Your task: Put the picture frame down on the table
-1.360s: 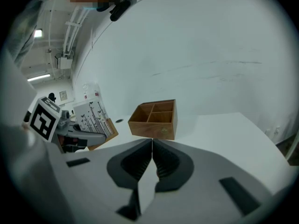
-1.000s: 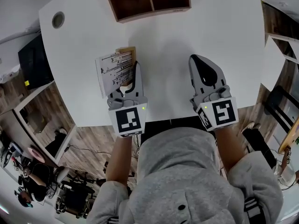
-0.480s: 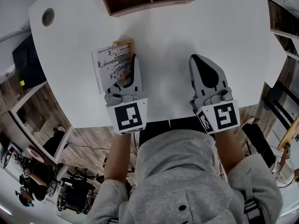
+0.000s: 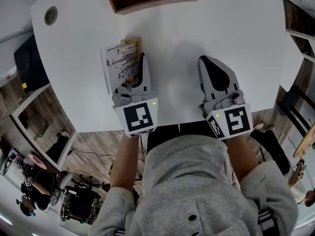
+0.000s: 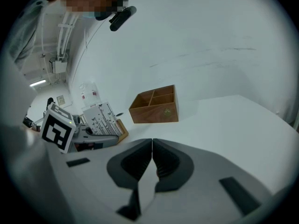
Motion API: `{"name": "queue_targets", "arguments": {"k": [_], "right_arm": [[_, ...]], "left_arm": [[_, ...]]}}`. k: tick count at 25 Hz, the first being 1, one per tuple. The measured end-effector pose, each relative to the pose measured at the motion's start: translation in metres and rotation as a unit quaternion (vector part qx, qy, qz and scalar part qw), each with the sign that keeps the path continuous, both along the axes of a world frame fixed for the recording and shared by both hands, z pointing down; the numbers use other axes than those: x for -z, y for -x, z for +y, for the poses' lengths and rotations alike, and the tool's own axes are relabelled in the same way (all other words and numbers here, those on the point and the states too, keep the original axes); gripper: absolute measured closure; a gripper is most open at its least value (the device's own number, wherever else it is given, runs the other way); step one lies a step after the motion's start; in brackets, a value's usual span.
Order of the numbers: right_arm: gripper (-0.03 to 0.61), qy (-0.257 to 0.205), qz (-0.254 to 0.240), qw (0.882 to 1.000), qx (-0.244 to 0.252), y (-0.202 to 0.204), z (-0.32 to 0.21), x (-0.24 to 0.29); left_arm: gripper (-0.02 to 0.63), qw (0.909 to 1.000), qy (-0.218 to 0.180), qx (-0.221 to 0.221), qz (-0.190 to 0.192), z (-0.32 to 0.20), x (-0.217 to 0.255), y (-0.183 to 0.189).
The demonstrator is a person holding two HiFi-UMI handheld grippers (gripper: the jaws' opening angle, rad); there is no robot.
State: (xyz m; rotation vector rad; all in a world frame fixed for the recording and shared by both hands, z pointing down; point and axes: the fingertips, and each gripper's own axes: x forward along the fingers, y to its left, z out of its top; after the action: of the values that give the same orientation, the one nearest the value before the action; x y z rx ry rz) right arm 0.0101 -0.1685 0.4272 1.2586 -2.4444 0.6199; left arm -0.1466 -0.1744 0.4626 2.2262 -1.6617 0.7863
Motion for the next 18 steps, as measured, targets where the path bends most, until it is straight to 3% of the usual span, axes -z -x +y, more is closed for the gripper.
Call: {"name": "queue_targets", "arguments": {"k": [3, 13, 18], "right_arm": [[0.552, -0.003, -0.003, 1.0, 0.002, 0.004, 0.0, 0.003], [0.552, -0.013, -0.002, 1.0, 0.004, 0.001, 0.003, 0.012], [0.552, -0.023, 0.009, 1.0, 0.005, -0.004, 0.004, 0.025]], "left_arm": [[0.495, 0.9999, 0.0, 0.007, 0.014, -0.001, 0.001, 0.004], [0.323, 0.9974, 0.012, 0.005, 0.071, 0.005, -0.002, -0.001], [0.291, 0.9967, 0.03, 0.007, 0.075, 0.021, -0.004, 0.01]]}}
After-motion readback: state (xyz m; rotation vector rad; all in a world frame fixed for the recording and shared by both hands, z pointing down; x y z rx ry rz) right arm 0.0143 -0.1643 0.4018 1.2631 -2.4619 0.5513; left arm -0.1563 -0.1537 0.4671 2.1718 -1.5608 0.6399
